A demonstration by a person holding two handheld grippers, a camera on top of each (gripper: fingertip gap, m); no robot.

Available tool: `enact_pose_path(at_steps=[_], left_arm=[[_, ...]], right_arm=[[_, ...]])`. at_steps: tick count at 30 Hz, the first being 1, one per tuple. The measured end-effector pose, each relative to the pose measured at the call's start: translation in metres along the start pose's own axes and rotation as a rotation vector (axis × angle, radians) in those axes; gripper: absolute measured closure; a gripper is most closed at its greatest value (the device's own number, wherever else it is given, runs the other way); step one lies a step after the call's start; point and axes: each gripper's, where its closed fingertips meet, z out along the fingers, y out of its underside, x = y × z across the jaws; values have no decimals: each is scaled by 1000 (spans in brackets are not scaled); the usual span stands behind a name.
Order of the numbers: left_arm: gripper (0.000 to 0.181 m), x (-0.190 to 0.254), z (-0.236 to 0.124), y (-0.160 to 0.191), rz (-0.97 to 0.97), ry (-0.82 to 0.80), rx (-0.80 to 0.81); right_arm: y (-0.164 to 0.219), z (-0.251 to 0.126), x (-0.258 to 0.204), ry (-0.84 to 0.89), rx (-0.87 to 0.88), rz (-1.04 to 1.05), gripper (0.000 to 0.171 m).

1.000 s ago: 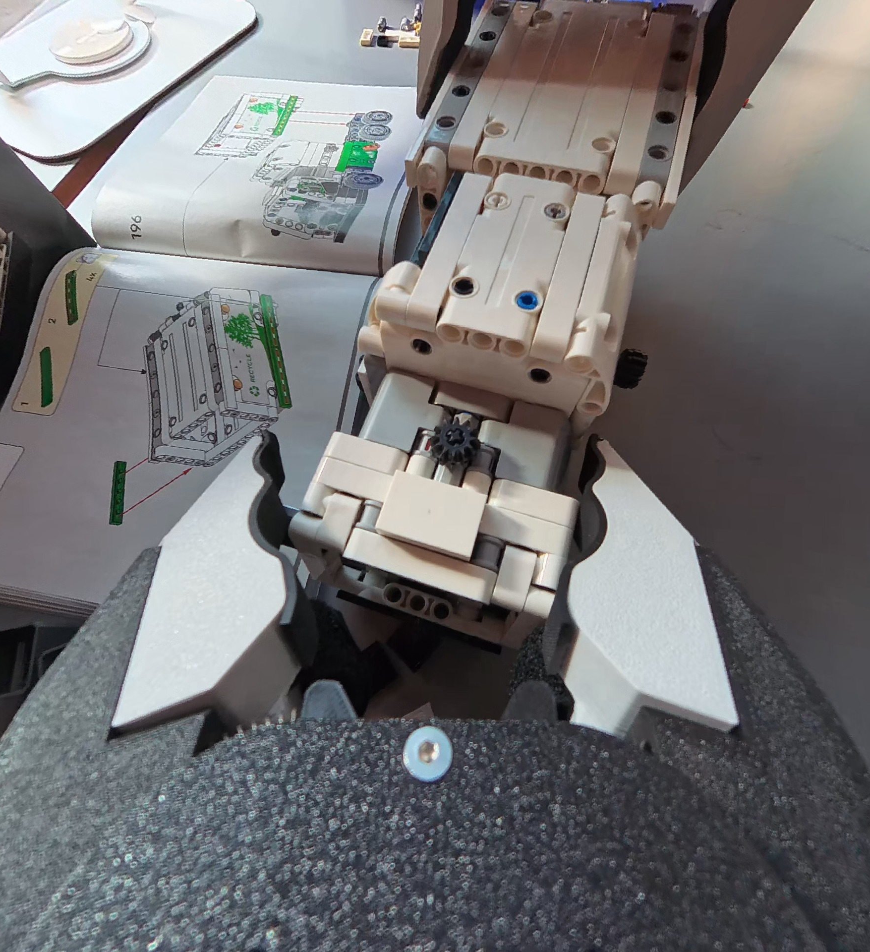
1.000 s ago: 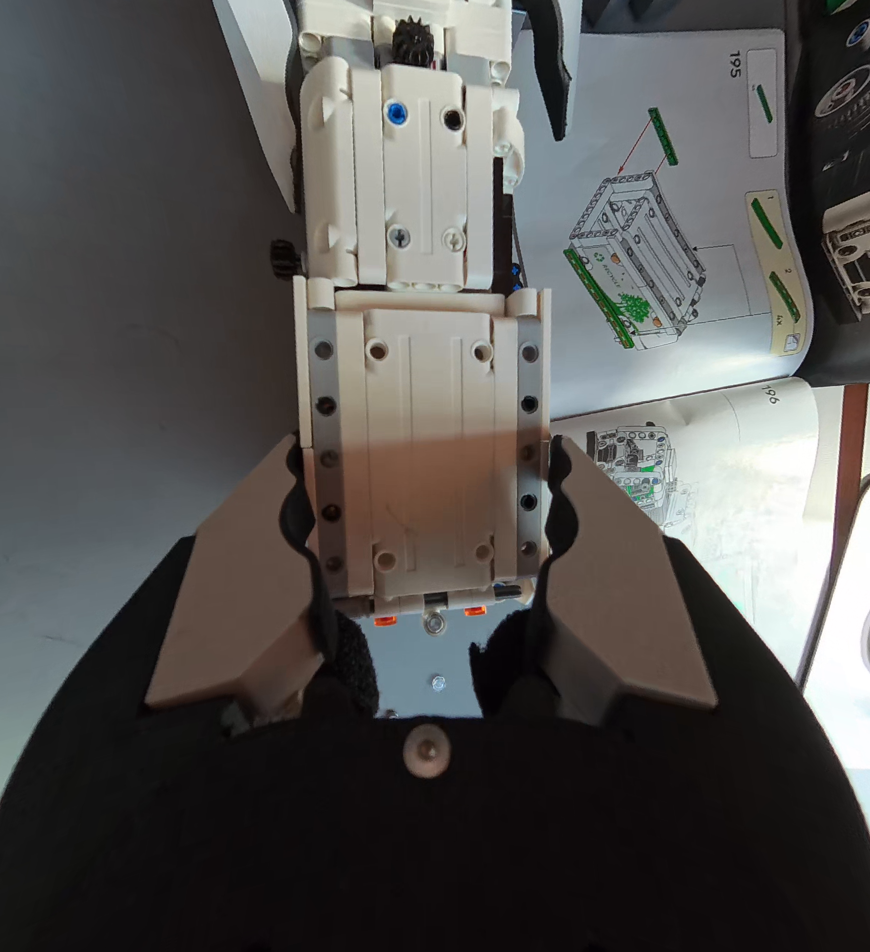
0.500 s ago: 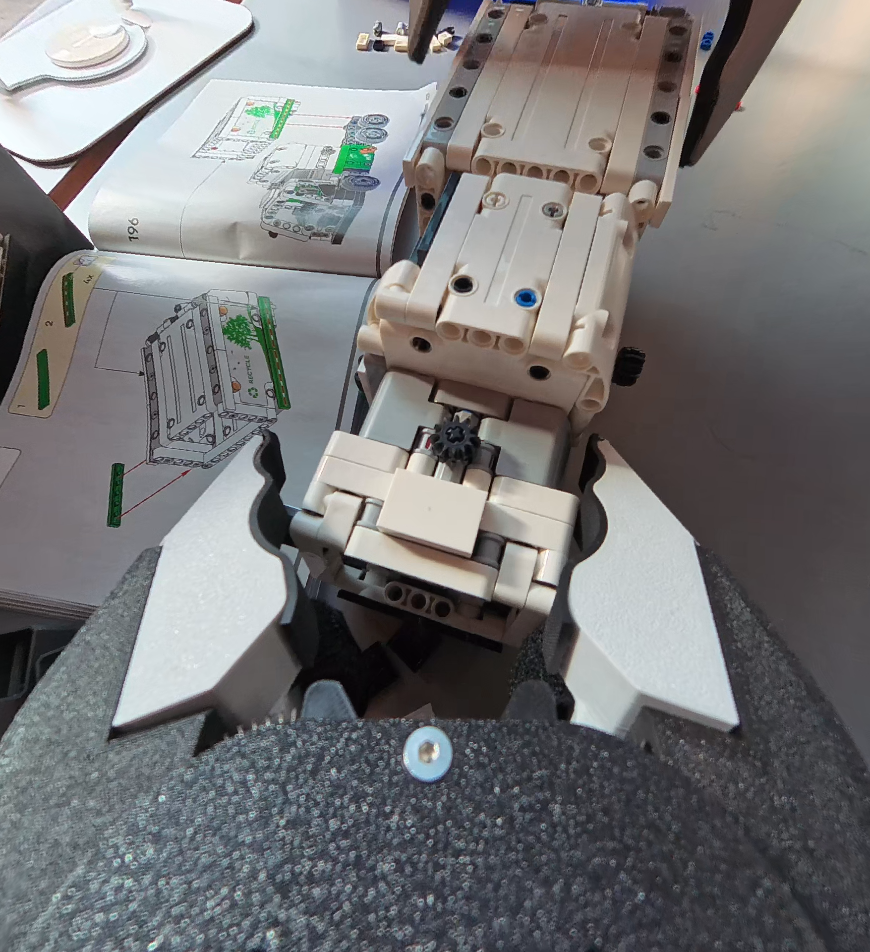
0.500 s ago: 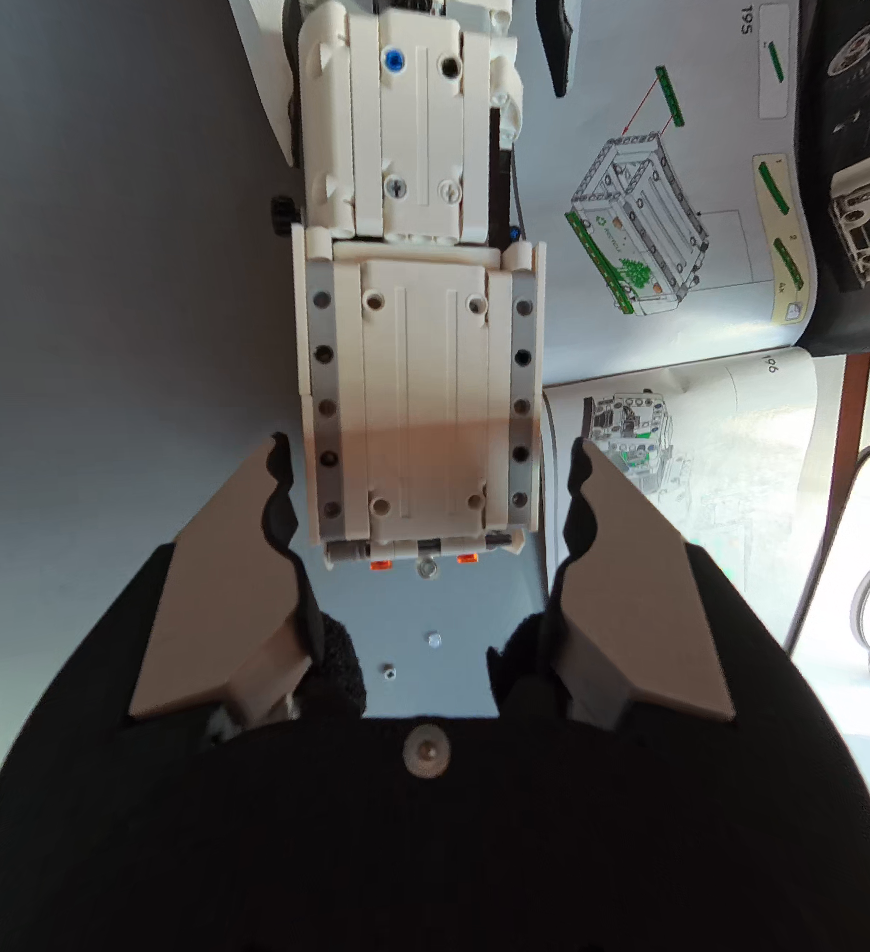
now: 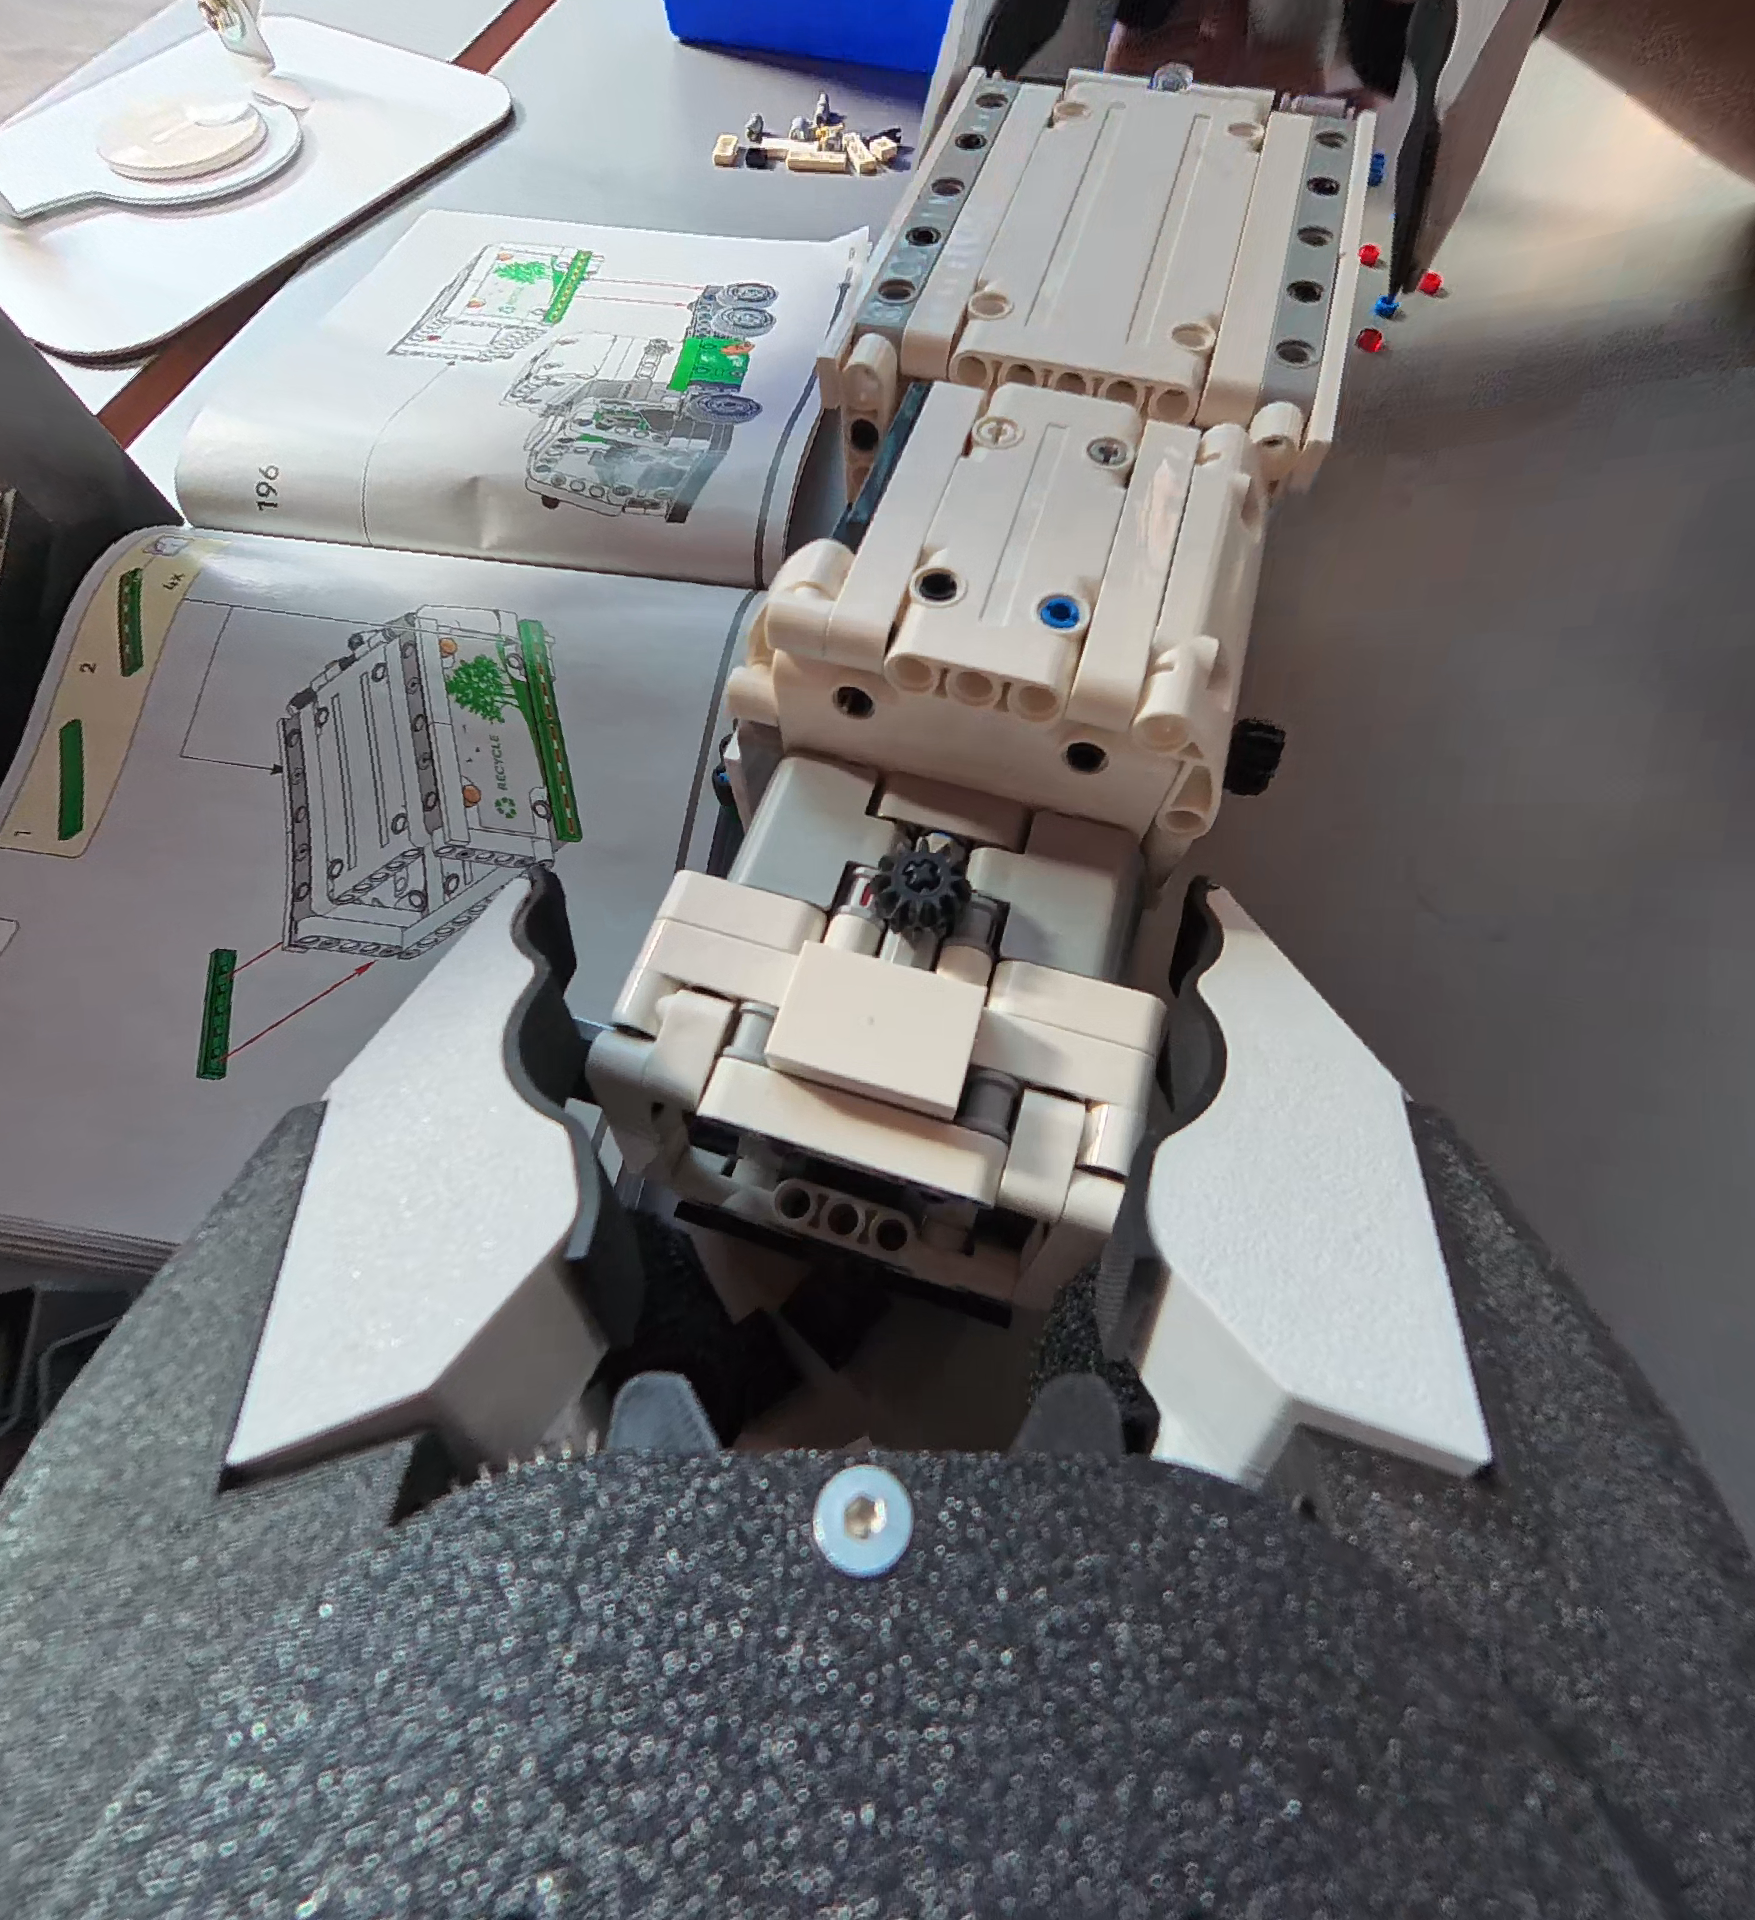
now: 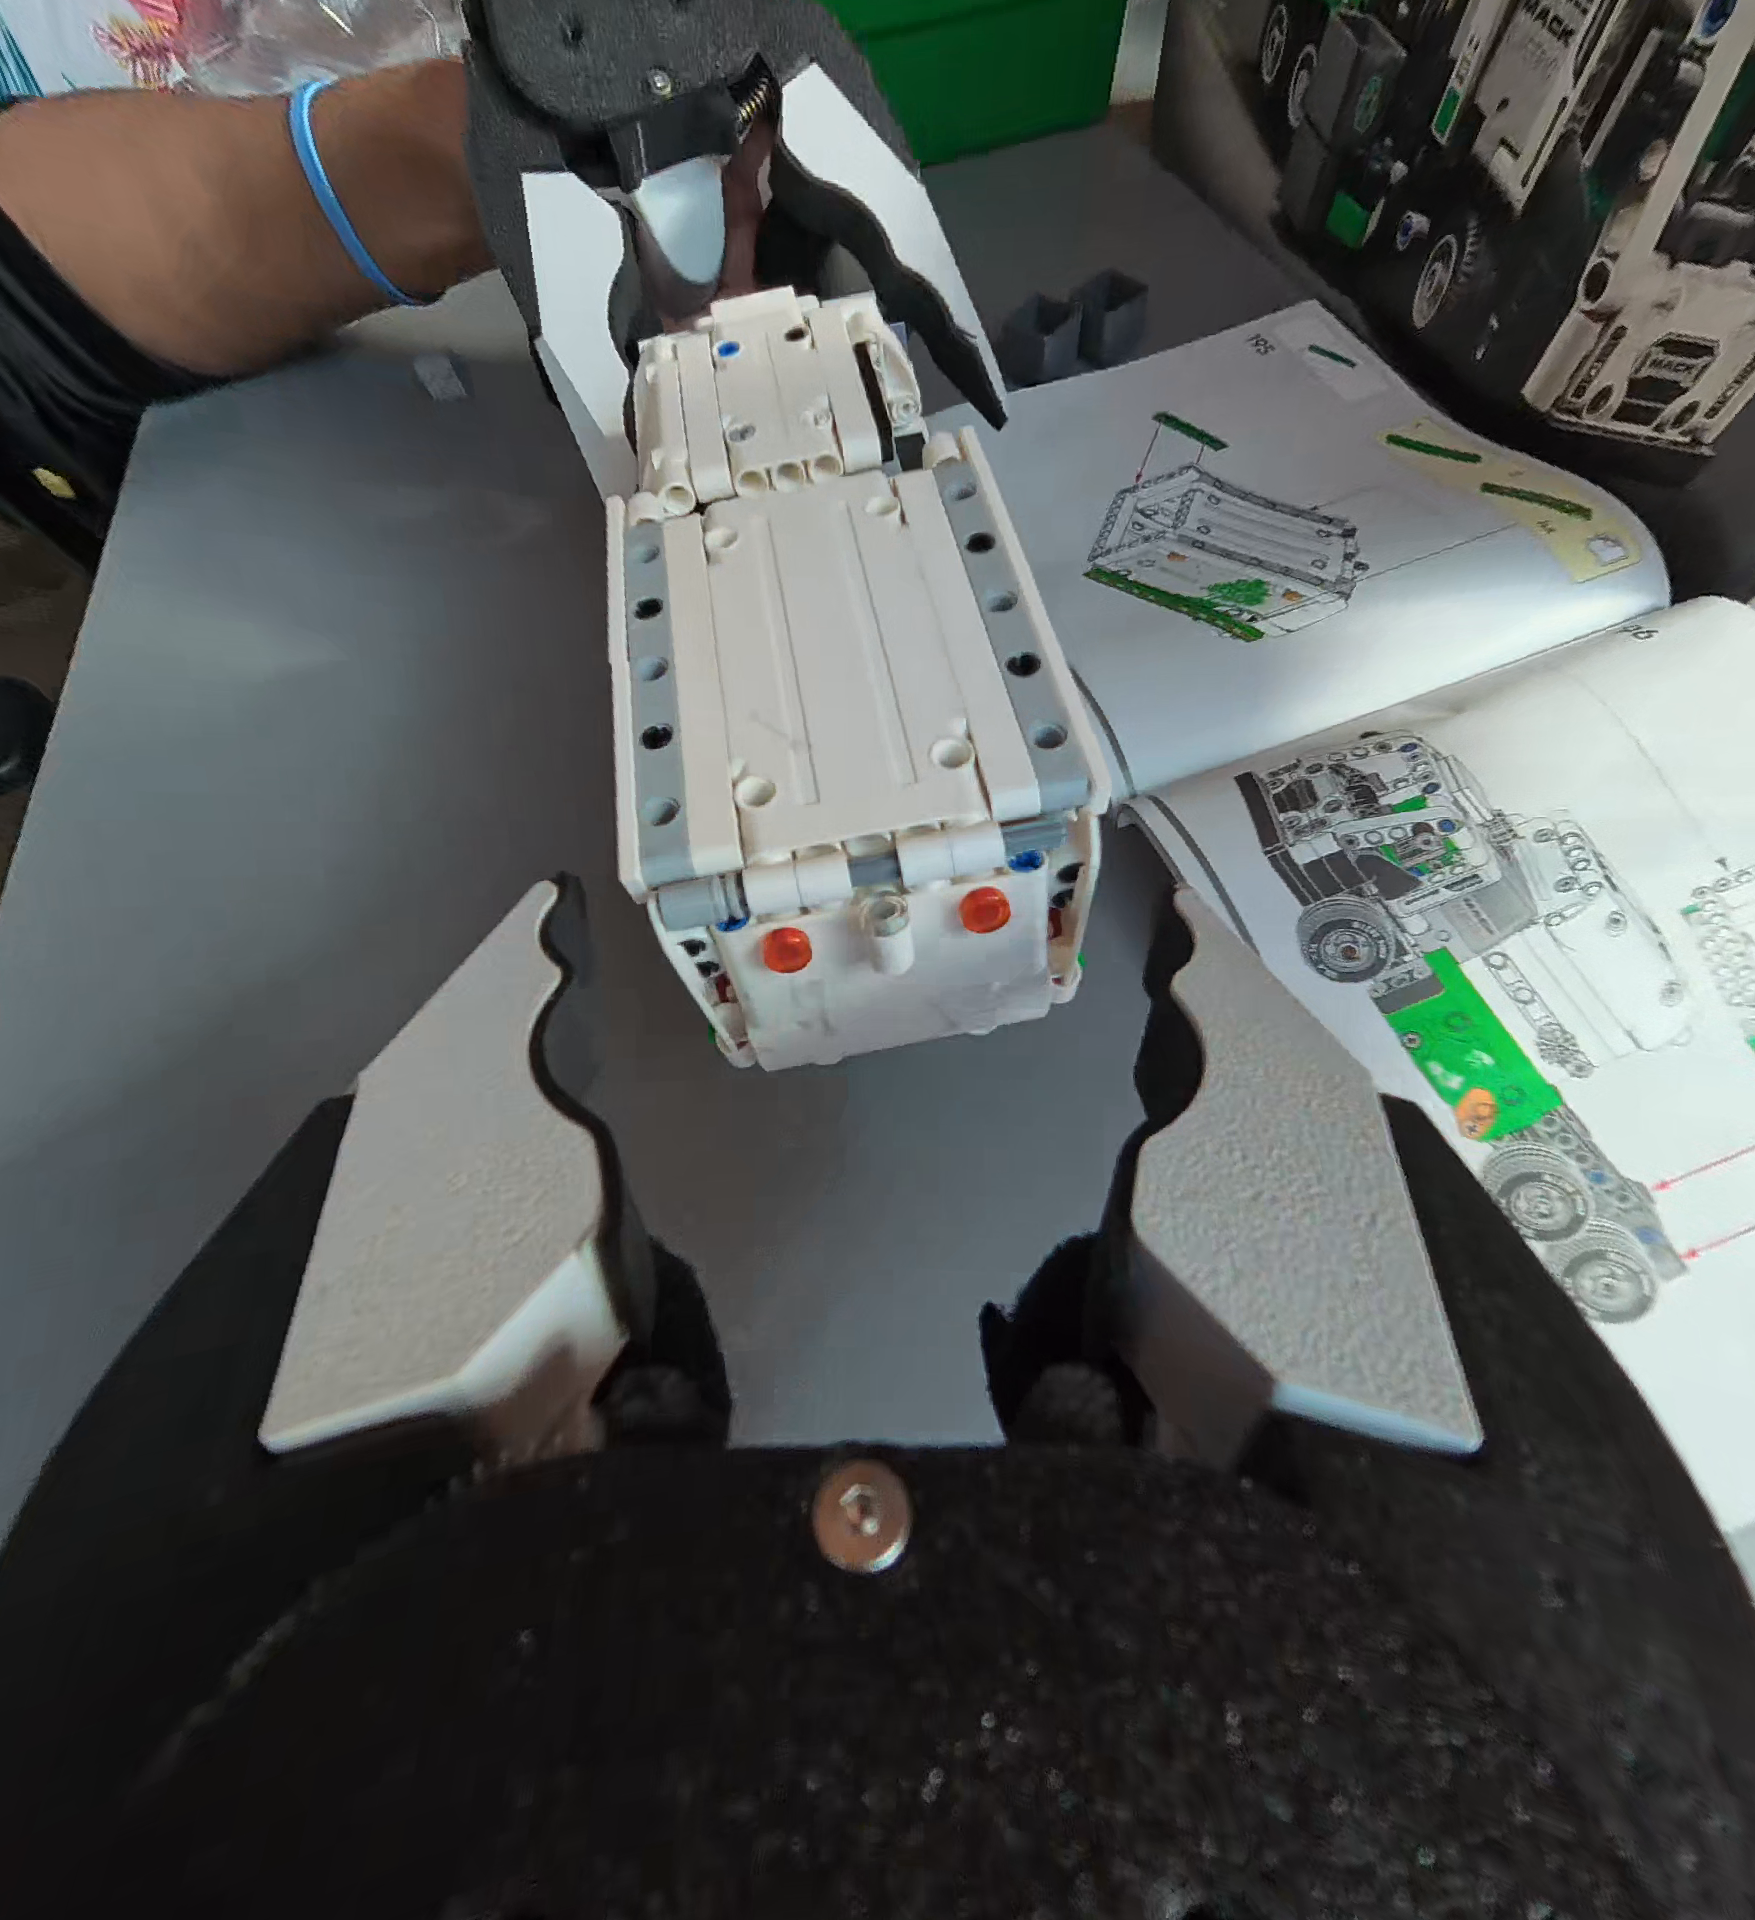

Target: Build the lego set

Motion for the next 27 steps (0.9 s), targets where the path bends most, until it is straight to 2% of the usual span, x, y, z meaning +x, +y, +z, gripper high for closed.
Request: enact_pose_path(at_steps=[2,5,8,13,20,27], left_arm=[[68,0,0,0,-1,2,5],[69,0,0,1,13,-4,-14],[68,1,0,1,20,-7,-16],[67,0,1,1,45,-8,12],[66,-3,-1,2,78,-41,64],[66,-2,0,1,79,-45,72]], right_arm=[[7,9,3,16,41,-13,65],[16,15,-1,6,-3,-43,63],[9,18,3,10,39,-58,73],[7,30,-5,-133,19,2,69],[3,32,-6,-166,32,55,74],[6,32,-5,-157,41,10,74]])
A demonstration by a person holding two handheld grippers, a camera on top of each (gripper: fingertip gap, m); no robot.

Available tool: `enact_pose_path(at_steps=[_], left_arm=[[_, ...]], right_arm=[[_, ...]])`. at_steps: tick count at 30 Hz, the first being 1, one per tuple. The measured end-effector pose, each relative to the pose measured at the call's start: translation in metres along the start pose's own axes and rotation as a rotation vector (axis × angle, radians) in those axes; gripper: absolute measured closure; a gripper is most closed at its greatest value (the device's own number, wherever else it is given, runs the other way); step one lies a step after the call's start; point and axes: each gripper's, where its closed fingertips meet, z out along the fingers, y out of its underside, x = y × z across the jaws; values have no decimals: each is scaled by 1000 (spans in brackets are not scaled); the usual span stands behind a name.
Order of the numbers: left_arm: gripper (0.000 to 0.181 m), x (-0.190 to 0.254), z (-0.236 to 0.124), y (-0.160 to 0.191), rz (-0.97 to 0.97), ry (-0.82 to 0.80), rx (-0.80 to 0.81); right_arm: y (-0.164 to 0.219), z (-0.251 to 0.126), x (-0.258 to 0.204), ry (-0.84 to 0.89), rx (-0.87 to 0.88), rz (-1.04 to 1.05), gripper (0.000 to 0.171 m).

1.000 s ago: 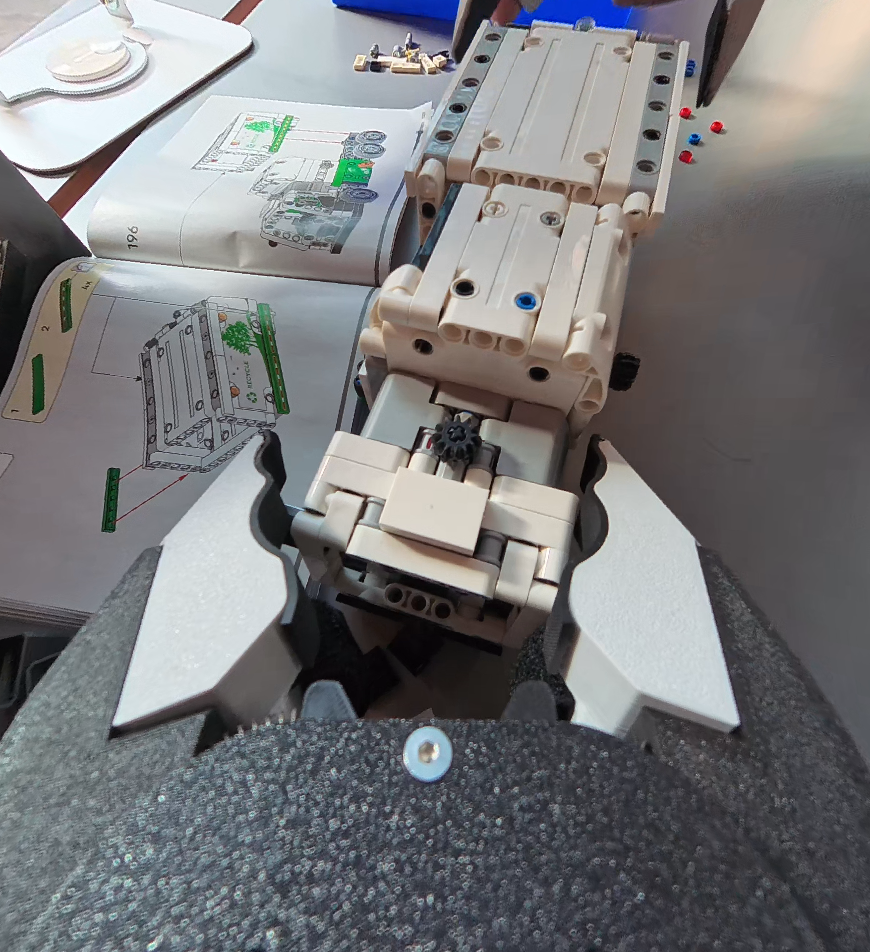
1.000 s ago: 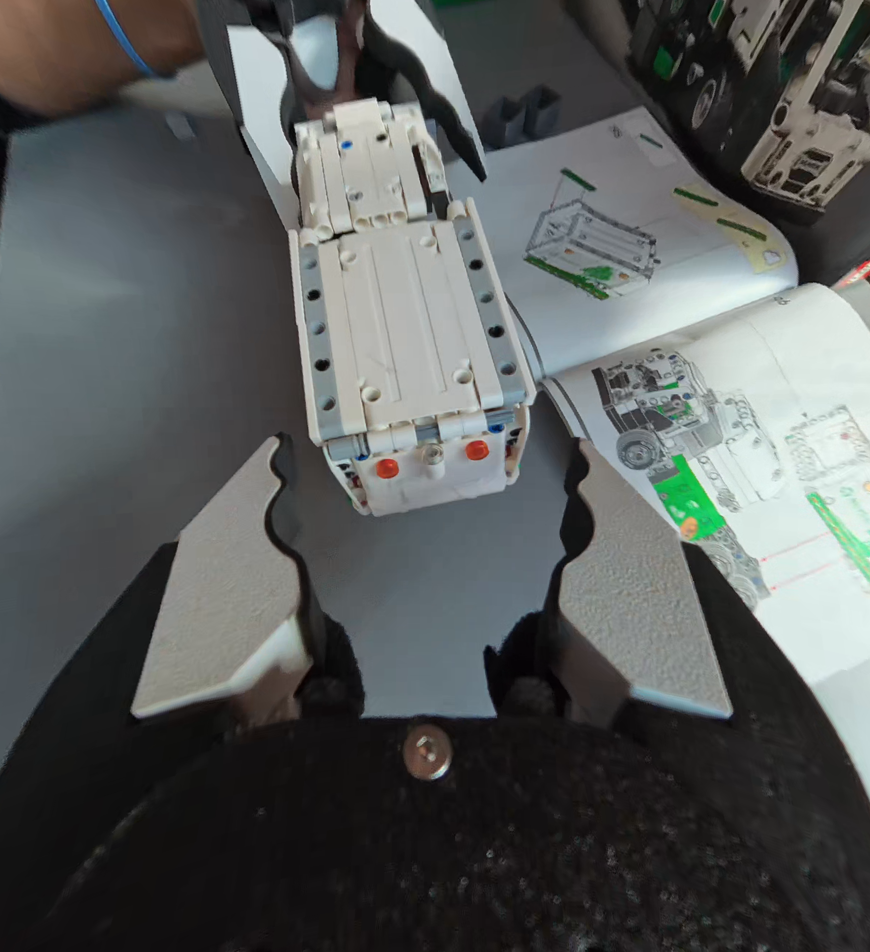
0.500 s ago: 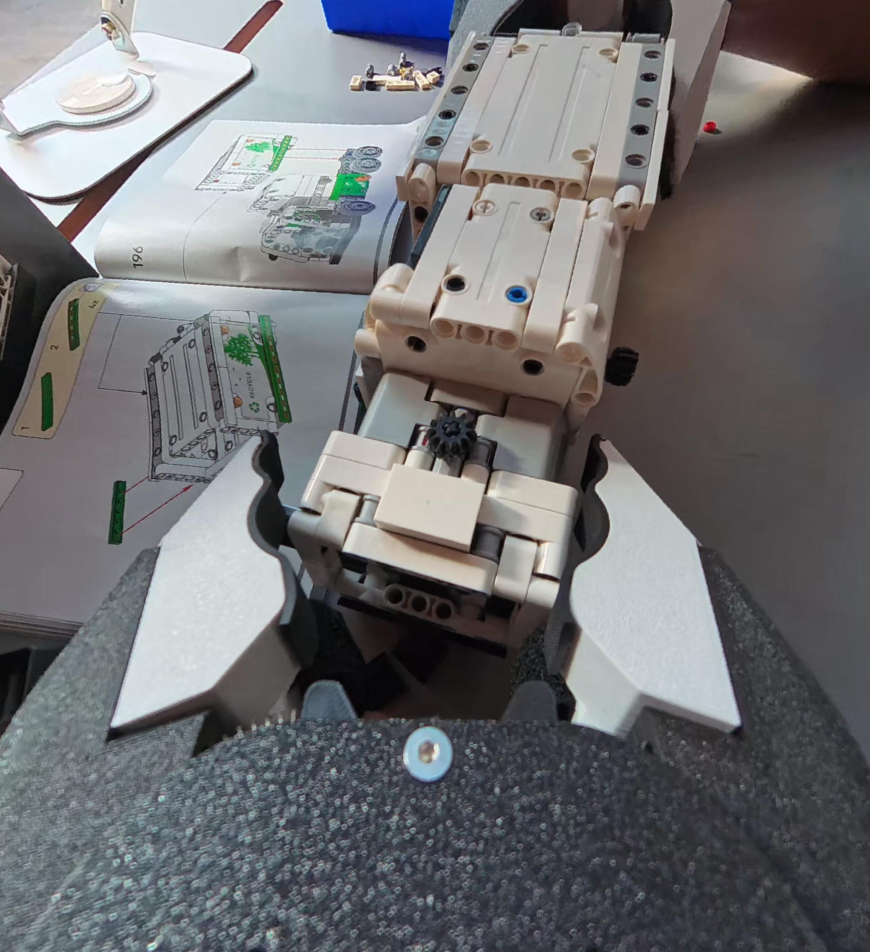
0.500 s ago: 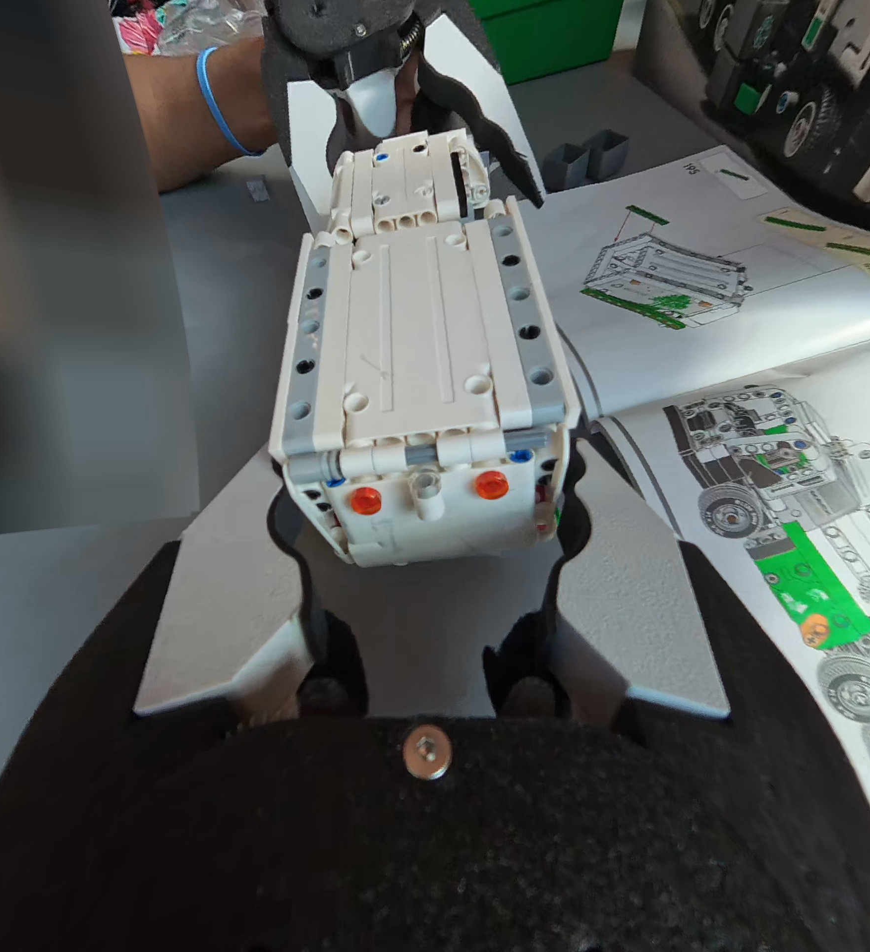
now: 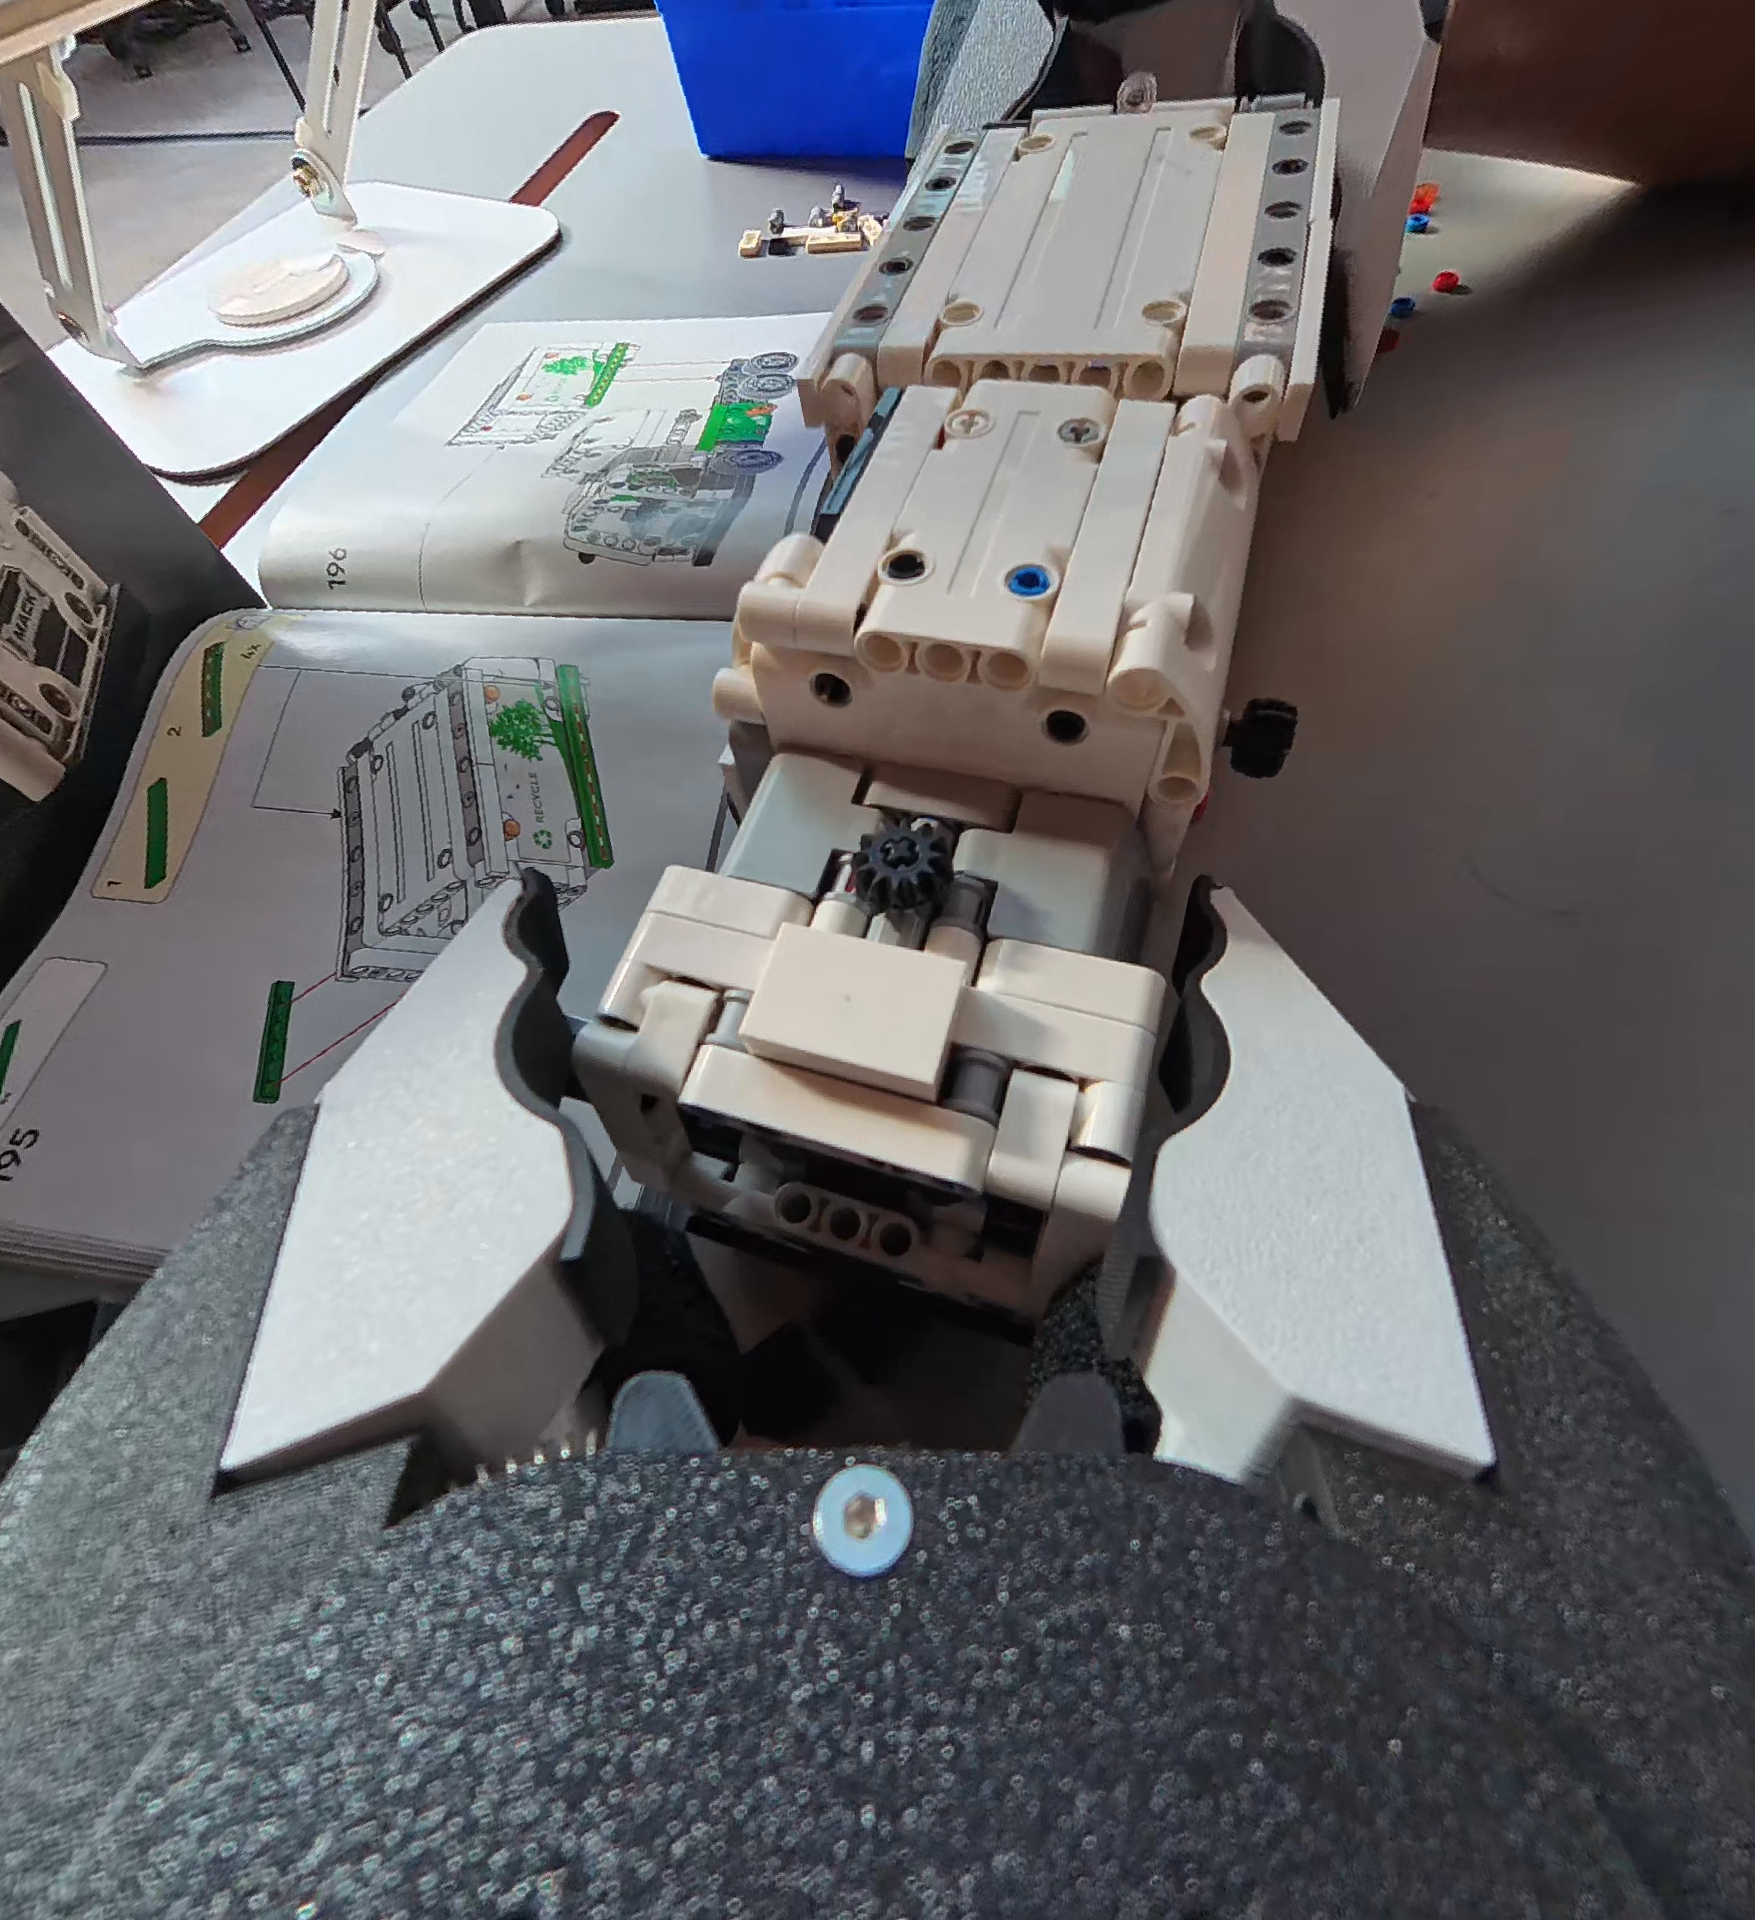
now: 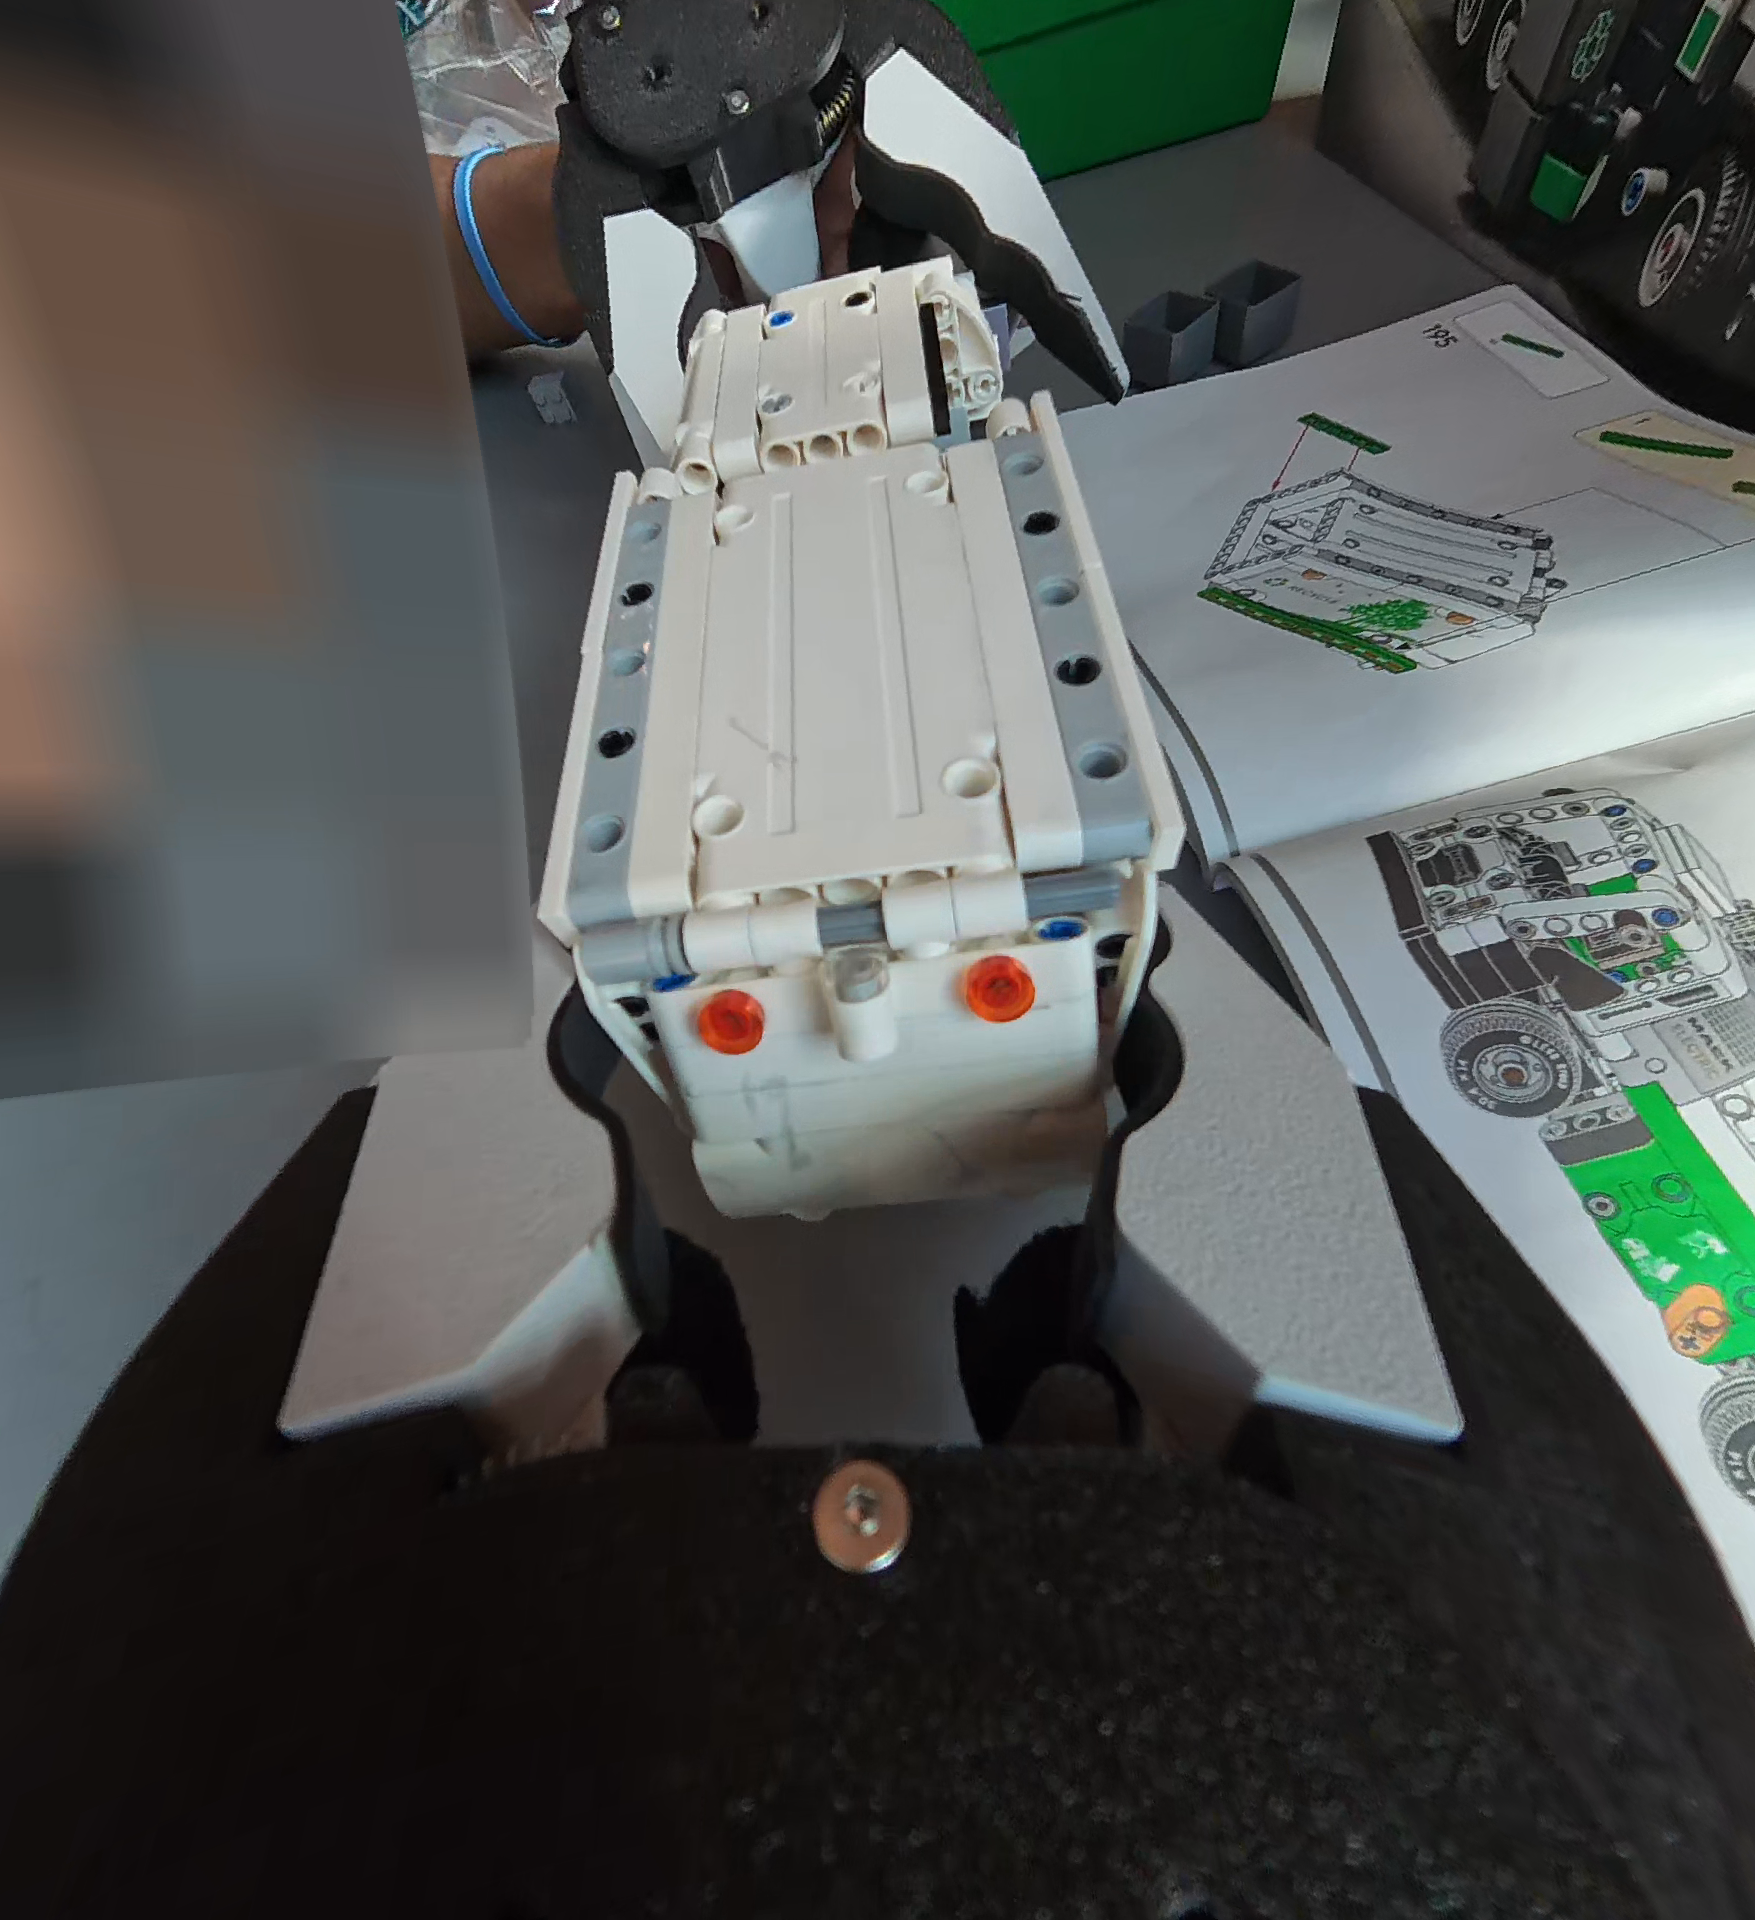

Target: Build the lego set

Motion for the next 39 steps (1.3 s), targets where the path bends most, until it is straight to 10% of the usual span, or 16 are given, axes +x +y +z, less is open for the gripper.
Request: enact_pose_path(at_steps=[39], left_arm=[[67,0,-1,2,14,-15,-20]], right_arm=[[-13,-17,-4,55,-37,-79,67]])
